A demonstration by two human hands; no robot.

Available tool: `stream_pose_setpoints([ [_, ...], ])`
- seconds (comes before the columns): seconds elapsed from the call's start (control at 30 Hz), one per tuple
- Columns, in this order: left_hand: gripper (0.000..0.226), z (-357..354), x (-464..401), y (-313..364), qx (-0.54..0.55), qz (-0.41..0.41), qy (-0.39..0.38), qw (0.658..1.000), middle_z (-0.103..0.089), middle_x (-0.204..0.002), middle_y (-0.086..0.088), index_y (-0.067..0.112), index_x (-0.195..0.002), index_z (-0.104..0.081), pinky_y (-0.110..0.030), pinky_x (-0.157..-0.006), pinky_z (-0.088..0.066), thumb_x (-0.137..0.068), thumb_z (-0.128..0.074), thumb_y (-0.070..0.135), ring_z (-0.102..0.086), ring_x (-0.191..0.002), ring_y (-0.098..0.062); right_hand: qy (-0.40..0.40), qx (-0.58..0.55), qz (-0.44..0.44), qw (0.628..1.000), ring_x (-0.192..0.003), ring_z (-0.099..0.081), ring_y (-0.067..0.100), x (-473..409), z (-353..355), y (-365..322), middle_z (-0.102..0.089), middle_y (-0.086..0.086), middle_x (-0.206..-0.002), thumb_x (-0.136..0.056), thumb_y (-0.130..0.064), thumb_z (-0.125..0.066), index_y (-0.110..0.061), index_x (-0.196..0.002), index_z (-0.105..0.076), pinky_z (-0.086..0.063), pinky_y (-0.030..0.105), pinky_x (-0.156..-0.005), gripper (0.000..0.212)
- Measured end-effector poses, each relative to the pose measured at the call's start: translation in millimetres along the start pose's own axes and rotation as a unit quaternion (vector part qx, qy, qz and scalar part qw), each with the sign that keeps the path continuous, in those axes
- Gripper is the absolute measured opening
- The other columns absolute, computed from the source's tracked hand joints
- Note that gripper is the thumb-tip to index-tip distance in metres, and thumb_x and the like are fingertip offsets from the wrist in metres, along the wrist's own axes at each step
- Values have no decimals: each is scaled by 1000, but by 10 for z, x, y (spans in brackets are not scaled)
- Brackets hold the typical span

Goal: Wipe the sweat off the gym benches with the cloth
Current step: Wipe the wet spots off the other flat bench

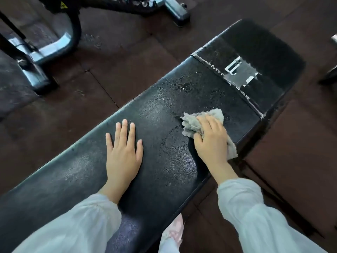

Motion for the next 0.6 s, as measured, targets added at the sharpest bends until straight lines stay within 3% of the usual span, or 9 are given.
stream_pose_setpoints([
  [0.1,56,-12,-3,-8,-4,-2,0,1000,-38,-144,-17,3,-136,-44,-55,-106,-24,-92,-27,34,-32,-135,-31,-31,-25,132,990,-113,-52,28,98,-77,-265,-61,11,-120,-69,-22,-41,-8,-111,-63,-43,41,-91,49],
  [0.17,56,-14,-1,-16,-3,-5,1,1000,-39,-144,-17,3,-135,-44,-56,-106,-24,-92,-27,34,-32,-135,-31,-49,-37,209,976,-116,-47,21,316,-43,-245,-61,6,-122,-68,-22,-45,-12,-111,-63,-34,37,-95,47],
  [0.23,55,-6,-5,-21,-7,-9,6,1000,-40,-143,-17,2,-134,-45,-57,-104,-26,-92,-28,33,-33,-134,-32,-31,-10,200,979,-115,-47,16,433,48,-67,-61,2,-122,-70,-23,-47,-15,-110,-63,-30,34,-93,44],
  [0.33,54,4,-8,-10,-15,-10,8,1000,-41,-142,-17,3,-134,-46,-56,-104,-26,-91,-29,33,-34,-133,-31,14,40,106,993,-107,-48,16,257,116,194,-63,2,-119,-70,-24,-44,-14,-108,-65,-28,34,-84,44],
  [0.47,54,-10,1,-19,-17,-5,4,1000,-40,-143,-16,4,-135,-45,-55,-105,-25,-92,-29,33,-33,-134,-30,3,13,14,1000,-108,-49,24,-322,22,50,-63,6,-118,-74,-26,-39,-13,-115,-60,-27,38,-89,49],
  [0.53,54,-14,1,-23,-20,-1,4,1000,-40,-143,-15,4,-135,-45,-55,-105,-25,-92,-29,33,-31,-134,-29,-28,-4,47,999,-107,-51,28,-430,-69,-210,-62,6,-117,-74,-27,-39,-18,-121,-57,-34,42,-88,52],
  [0.6,54,-3,-6,-18,-17,1,5,1000,-41,-143,-15,4,-135,-45,-55,-105,-25,-91,-29,33,-28,-134,-27,-52,-10,141,989,-104,-50,29,-285,-134,-431,-62,9,-116,-71,-31,-40,-17,-114,-62,-39,43,-83,50],
])
Point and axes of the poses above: each hand's wrist, its own x-axis away from the middle knuckle, its own z-axis out of the back of the hand, y = z × x, the point moved 2 cm from there along -x, towards the middle knuckle
